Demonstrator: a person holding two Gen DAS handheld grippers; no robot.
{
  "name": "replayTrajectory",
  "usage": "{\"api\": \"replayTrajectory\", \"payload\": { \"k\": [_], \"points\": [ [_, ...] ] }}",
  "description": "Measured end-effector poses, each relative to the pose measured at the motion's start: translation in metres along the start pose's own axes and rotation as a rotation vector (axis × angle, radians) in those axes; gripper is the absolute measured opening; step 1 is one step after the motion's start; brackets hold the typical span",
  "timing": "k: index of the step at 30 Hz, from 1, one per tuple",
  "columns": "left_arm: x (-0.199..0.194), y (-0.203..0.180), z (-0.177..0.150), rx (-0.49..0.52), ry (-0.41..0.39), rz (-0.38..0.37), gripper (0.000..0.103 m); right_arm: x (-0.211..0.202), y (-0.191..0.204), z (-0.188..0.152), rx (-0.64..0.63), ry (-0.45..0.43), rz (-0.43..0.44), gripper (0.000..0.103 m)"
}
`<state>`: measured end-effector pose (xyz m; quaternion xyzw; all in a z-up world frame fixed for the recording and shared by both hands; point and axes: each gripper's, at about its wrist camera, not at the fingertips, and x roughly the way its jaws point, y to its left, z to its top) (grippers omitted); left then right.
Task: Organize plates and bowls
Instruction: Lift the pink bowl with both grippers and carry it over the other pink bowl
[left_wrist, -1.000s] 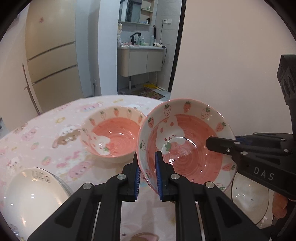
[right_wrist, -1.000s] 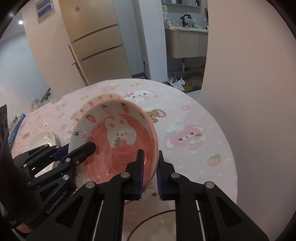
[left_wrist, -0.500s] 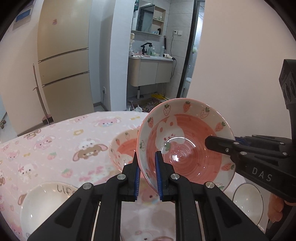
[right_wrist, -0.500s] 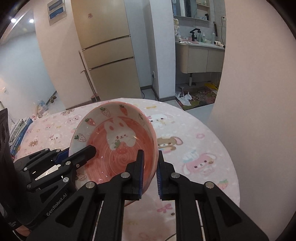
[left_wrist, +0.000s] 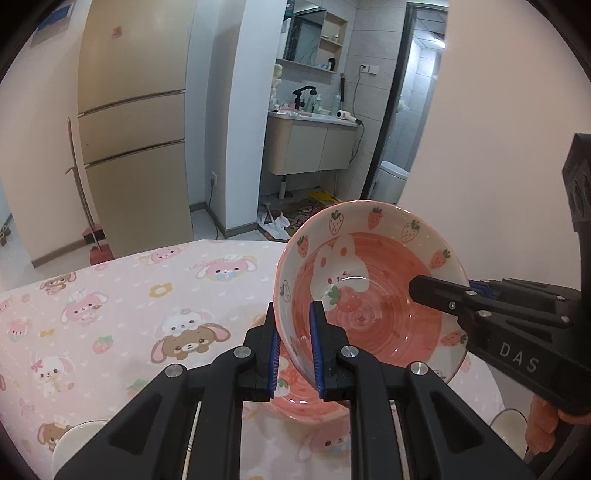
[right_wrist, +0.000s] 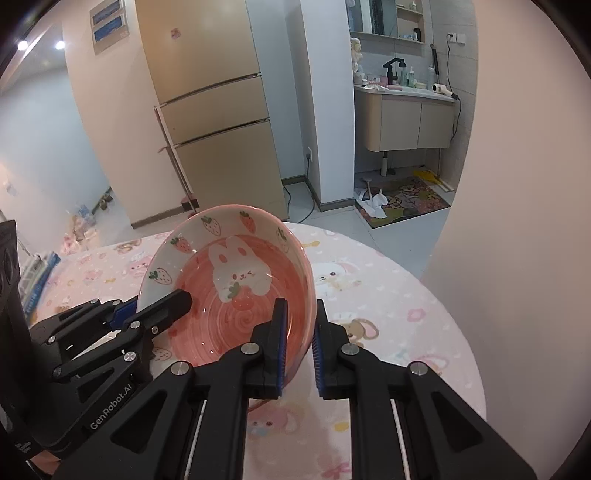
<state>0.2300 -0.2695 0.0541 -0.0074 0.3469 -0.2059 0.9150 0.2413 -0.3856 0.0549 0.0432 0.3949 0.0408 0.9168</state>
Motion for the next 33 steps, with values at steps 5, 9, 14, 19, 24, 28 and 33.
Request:
{"api": "replayTrajectory", "payload": {
  "k": [5,9,14,19,24,28,33],
  "points": [
    [0.020,0.007,0.004,-0.006,0.031,-0.005,0.016,0.023,-0.006,0.005,0.024,0.039,0.022,0.012],
    [0.030,0.013,0.001,-0.007,0.062,0.006,0.016,0.040,-0.005,0.006,0.023,0.079,0.035,0.012],
    [0.039,0.020,-0.007,0.002,0.115,0.019,0.016,0.052,0.000,-0.002,0.008,0.114,0.040,0.012],
    [0.042,0.019,-0.016,0.013,0.140,0.031,0.016,0.055,0.004,-0.010,-0.008,0.132,0.025,0.013],
    [0.042,0.017,-0.025,0.030,0.149,0.045,0.016,0.053,0.009,-0.018,-0.047,0.142,-0.007,0.013],
    [0.045,0.018,-0.029,0.030,0.167,0.045,0.016,0.055,0.010,-0.020,-0.059,0.152,-0.020,0.014],
    [0.043,0.014,-0.032,0.062,0.158,0.072,0.016,0.057,0.012,-0.025,-0.072,0.157,-0.028,0.014]
  ]
}}
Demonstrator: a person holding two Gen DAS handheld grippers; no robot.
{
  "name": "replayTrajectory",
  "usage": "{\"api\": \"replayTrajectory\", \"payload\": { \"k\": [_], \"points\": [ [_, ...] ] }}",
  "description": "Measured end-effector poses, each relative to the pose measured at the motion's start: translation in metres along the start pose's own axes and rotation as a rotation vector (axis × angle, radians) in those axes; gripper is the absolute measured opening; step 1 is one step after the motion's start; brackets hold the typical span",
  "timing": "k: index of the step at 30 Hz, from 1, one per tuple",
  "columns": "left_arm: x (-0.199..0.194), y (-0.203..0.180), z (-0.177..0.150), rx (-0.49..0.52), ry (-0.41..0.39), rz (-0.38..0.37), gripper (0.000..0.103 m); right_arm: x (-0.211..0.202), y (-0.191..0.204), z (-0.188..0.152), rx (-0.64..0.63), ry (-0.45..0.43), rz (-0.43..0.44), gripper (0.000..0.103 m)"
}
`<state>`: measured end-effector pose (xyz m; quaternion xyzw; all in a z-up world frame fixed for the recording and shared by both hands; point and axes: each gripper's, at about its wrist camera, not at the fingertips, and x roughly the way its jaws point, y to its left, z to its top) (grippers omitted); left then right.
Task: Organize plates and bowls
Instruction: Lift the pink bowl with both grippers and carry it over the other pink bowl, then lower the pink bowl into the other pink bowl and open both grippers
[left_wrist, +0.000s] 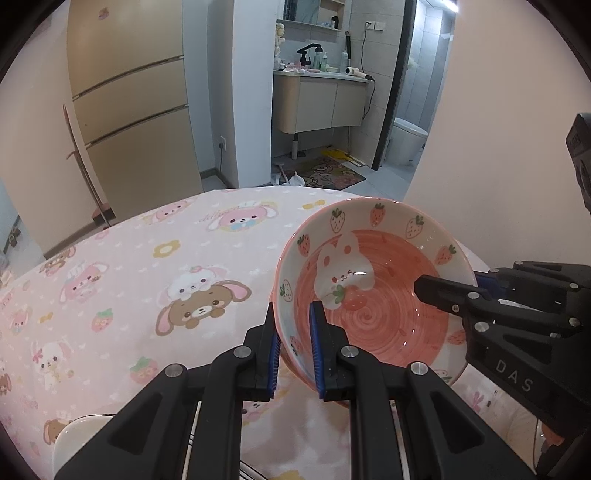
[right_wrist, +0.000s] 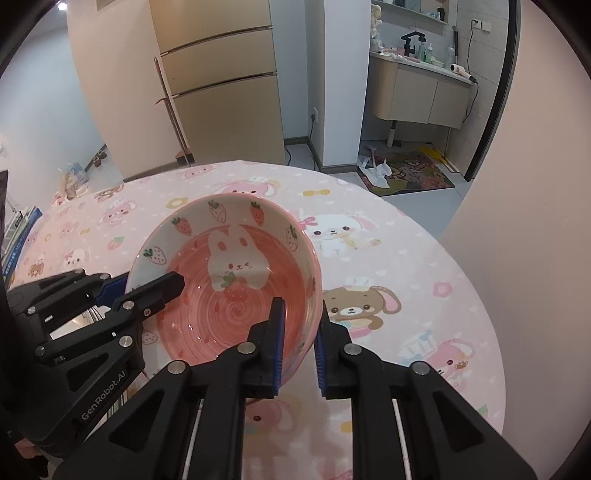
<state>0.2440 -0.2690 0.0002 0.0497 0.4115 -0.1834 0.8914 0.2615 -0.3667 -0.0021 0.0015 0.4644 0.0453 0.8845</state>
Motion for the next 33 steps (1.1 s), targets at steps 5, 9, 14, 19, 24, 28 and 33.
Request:
{"api": "replayTrajectory", "payload": {
  "k": [5,9,14,19,24,28,33],
  "points": [
    [-0.001,-0.005,-0.002,0.030,-0.002,0.035,0.016,0.002,0.005,-0.003,-0.029,-0.003,-0.021,0.015],
    [-0.001,-0.003,-0.003,0.028,0.003,0.043,0.016,0.002,0.008,-0.003,-0.042,-0.013,-0.022,0.016],
    [0.004,-0.007,-0.006,0.052,0.019,0.080,0.017,0.002,0.012,-0.004,-0.056,-0.026,-0.039,0.017],
    [0.007,-0.007,-0.008,0.062,0.027,0.082,0.017,0.002,0.009,-0.006,-0.048,-0.020,-0.034,0.023],
    [0.006,-0.006,-0.008,0.049,0.027,0.071,0.017,0.002,0.010,-0.009,-0.060,-0.015,-0.044,0.023],
    [-0.008,0.000,-0.009,0.012,-0.016,0.041,0.017,0.000,0.008,-0.010,-0.045,-0.010,-0.020,0.023],
    [-0.039,0.002,-0.005,-0.002,-0.095,-0.001,0.017,-0.008,0.005,-0.009,-0.030,-0.019,-0.002,0.023]
  ]
}}
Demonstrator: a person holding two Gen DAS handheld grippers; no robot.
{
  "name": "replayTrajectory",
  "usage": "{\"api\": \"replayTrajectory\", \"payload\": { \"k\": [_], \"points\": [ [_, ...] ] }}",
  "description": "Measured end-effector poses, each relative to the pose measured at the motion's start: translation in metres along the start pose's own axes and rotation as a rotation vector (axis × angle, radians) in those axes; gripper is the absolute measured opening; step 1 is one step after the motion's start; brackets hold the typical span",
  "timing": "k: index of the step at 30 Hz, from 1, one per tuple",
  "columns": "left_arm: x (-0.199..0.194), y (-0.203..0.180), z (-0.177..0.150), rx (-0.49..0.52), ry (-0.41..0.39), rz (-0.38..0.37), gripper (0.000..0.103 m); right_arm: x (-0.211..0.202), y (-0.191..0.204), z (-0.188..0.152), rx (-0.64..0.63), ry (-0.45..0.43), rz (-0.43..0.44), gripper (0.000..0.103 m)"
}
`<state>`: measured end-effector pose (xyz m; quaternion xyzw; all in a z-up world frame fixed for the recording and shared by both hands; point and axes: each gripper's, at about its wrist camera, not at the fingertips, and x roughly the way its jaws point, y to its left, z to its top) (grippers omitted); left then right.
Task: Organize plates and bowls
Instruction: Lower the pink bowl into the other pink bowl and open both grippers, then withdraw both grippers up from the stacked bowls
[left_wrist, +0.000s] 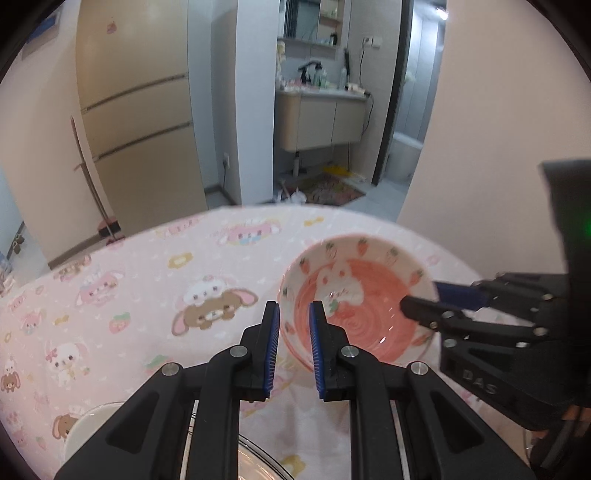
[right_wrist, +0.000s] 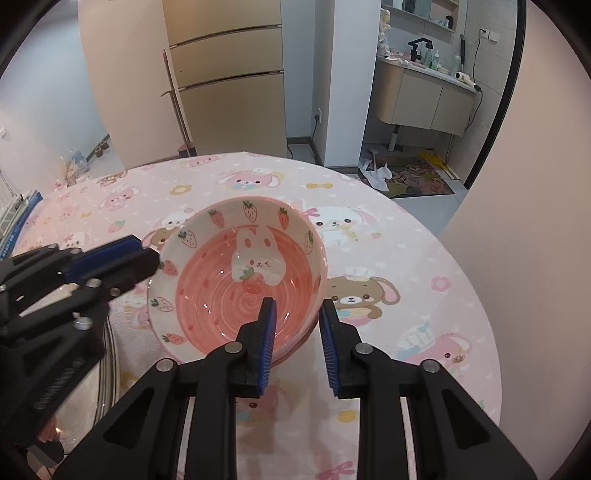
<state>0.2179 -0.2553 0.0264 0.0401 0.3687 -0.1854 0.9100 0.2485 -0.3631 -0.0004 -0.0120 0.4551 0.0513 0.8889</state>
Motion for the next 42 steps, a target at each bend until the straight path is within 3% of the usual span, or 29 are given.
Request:
{"api": "replayTrajectory", "payload": {
  "k": [9,11,13,15,18,20,22,30,32,33,36,39,42],
  "points": [
    [-0.066,-0.010,0.013,0.010,-0.159,-0.042,0.017,-0.048,-0.004,-0.003,0.017,-0.090,0.028,0.023],
    [-0.082,-0.012,0.015,0.010,-0.193,-0.057,0.026,-0.065,-0.005,-0.006,0.020,-0.122,0.031,0.023],
    [-0.098,-0.013,0.014,0.010,-0.229,-0.067,0.049,-0.081,-0.005,-0.008,0.017,-0.155,0.029,0.023],
    [-0.114,-0.015,0.011,0.012,-0.270,-0.067,0.060,-0.097,-0.005,-0.011,0.018,-0.192,0.023,0.023],
    [-0.133,-0.021,0.006,0.030,-0.303,-0.071,0.062,-0.120,-0.006,-0.017,0.022,-0.240,0.026,0.023],
    [-0.144,-0.025,0.003,0.041,-0.321,-0.073,0.071,-0.134,-0.008,-0.022,0.031,-0.269,0.032,0.024],
    [-0.157,-0.028,0.000,0.041,-0.363,-0.067,0.089,-0.146,-0.009,-0.027,0.037,-0.296,0.037,0.032],
    [-0.181,-0.033,-0.011,0.046,-0.412,-0.095,0.089,-0.182,-0.012,-0.048,0.060,-0.386,0.043,0.059],
    [-0.184,-0.037,-0.014,0.072,-0.428,-0.088,0.093,-0.191,-0.012,-0.054,0.058,-0.426,0.064,0.065],
    [-0.185,-0.039,-0.017,0.087,-0.433,-0.082,0.102,-0.195,-0.013,-0.058,0.060,-0.446,0.082,0.067],
    [-0.190,-0.040,-0.030,0.100,-0.453,-0.065,0.103,-0.207,-0.015,-0.069,0.086,-0.502,0.094,0.078],
    [-0.194,-0.041,-0.039,0.102,-0.456,-0.086,0.103,-0.219,-0.017,-0.085,0.099,-0.590,0.065,0.096],
    [-0.198,-0.043,-0.045,0.102,-0.451,-0.098,0.103,-0.228,-0.016,-0.100,0.098,-0.663,-0.010,0.100]
  ]
}}
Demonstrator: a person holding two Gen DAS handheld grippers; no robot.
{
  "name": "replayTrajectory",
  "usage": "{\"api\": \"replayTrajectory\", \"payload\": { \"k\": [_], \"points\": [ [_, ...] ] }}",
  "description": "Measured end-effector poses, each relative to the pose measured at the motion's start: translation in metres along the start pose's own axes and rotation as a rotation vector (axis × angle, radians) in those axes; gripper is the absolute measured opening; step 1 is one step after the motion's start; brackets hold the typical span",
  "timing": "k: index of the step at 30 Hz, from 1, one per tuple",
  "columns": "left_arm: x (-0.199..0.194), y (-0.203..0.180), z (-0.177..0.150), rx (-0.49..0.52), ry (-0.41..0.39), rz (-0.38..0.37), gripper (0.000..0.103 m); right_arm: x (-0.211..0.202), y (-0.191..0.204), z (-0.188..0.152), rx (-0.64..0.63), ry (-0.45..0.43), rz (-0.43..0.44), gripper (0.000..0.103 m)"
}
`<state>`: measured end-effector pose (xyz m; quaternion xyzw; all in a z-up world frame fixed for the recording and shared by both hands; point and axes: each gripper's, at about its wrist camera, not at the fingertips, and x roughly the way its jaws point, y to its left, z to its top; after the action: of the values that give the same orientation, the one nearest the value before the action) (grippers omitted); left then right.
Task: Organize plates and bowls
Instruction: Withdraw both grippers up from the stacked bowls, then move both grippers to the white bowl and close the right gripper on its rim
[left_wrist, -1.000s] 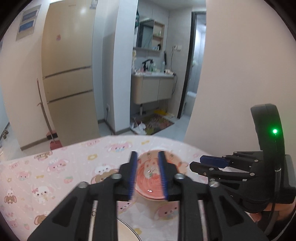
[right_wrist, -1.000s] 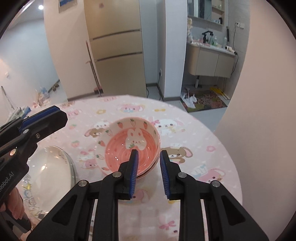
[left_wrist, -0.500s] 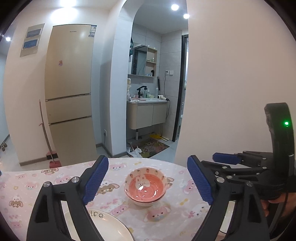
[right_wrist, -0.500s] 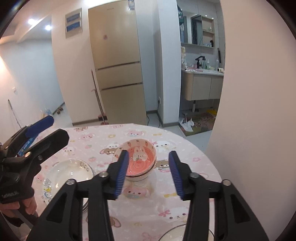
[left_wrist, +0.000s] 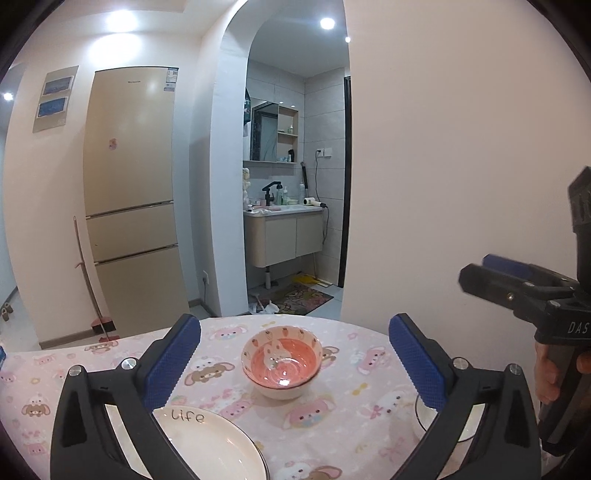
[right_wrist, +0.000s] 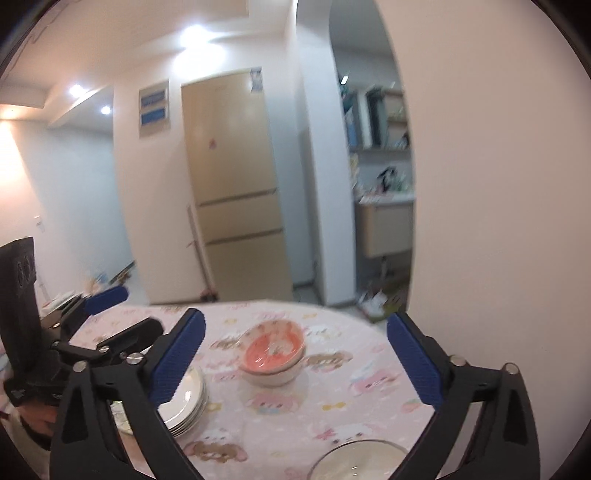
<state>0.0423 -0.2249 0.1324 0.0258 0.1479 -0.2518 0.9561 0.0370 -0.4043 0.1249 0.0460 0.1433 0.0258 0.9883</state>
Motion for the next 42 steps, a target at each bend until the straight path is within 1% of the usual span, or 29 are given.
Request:
{"api": "replayTrajectory", "payload": {
  "k": [3,5,9,11,13,16,17,21,23,25,27,29,31,33,37,39,42],
  "points": [
    [0.001,-0.003,-0.002,-0.005,0.009,-0.022,0.103,-0.010,-0.001,-0.008,-0.043,-0.010,-0.082,0.101],
    [0.003,-0.006,-0.005,0.001,0.024,-0.029,0.103,-0.012,-0.002,-0.016,-0.065,-0.001,-0.133,0.101],
    [0.011,-0.011,-0.015,-0.005,0.070,-0.046,0.103,-0.015,-0.013,-0.032,-0.073,0.040,-0.193,0.101],
    [0.017,-0.012,-0.024,-0.015,0.100,-0.045,0.103,-0.016,-0.020,-0.042,-0.060,0.067,-0.212,0.101],
    [0.024,-0.010,-0.038,-0.047,0.129,-0.031,0.103,-0.017,-0.029,-0.054,-0.033,0.098,-0.237,0.101],
    [0.034,-0.010,-0.062,-0.084,0.208,-0.063,0.103,-0.023,-0.047,-0.072,0.006,0.133,-0.267,0.101],
    [0.035,-0.011,-0.070,-0.094,0.232,-0.062,0.103,-0.025,-0.051,-0.077,0.018,0.145,-0.275,0.101],
    [0.038,-0.019,-0.090,-0.134,0.283,-0.092,0.103,-0.030,-0.072,-0.100,0.073,0.213,-0.305,0.101],
    [0.042,-0.025,-0.097,-0.159,0.303,-0.110,0.103,-0.030,-0.083,-0.111,0.106,0.254,-0.299,0.101],
    [0.049,-0.033,-0.105,-0.191,0.336,-0.152,0.103,-0.026,-0.089,-0.120,0.113,0.310,-0.286,0.100],
    [0.055,-0.039,-0.110,-0.202,0.373,-0.179,0.103,-0.025,-0.091,-0.127,0.110,0.331,-0.292,0.099],
    [0.060,-0.045,-0.114,-0.205,0.403,-0.188,0.103,-0.027,-0.094,-0.131,0.114,0.340,-0.292,0.099],
    [0.063,-0.049,-0.115,-0.208,0.417,-0.191,0.103,-0.026,-0.099,-0.135,0.139,0.353,-0.285,0.099],
    [0.067,-0.051,-0.114,-0.208,0.427,-0.199,0.103,-0.020,-0.105,-0.141,0.184,0.384,-0.255,0.099],
    [0.073,-0.044,-0.107,-0.178,0.440,-0.178,0.103,-0.002,-0.118,-0.151,0.297,0.467,-0.178,0.099],
    [0.071,-0.034,-0.104,-0.157,0.449,-0.163,0.103,0.003,-0.120,-0.154,0.333,0.482,-0.138,0.098],
    [0.066,-0.017,-0.108,-0.114,0.472,-0.125,0.103,0.010,-0.117,-0.155,0.331,0.501,-0.121,0.091]
  ]
}}
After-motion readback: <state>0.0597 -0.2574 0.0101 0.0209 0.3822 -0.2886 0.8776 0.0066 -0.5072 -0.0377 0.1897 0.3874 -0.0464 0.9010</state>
